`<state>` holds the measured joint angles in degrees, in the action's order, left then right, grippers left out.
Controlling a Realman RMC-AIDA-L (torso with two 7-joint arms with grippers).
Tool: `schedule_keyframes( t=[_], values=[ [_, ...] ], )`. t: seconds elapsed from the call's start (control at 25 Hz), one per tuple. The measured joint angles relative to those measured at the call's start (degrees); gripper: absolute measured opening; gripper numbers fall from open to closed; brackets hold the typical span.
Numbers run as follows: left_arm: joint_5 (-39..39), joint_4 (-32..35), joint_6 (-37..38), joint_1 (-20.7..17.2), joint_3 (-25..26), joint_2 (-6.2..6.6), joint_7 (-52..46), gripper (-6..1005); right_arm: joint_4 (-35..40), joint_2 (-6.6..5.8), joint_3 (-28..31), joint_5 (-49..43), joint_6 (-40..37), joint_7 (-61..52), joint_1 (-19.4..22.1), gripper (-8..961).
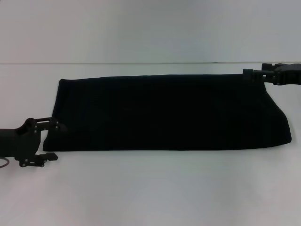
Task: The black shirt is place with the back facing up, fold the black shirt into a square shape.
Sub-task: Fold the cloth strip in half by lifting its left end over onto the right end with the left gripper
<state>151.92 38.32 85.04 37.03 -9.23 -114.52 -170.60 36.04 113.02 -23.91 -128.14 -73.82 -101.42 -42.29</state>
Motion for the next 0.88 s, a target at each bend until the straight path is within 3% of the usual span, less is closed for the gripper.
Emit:
schedule_keyframes(
  t=[0.88],
  values=[
    [0.40, -0.71, -5.11, -0.12, 0.10, 0.18, -0.08, 850, 0.24, 0.36, 0.24, 0.09, -0.01, 0.17, 0.15, 924]
  ],
)
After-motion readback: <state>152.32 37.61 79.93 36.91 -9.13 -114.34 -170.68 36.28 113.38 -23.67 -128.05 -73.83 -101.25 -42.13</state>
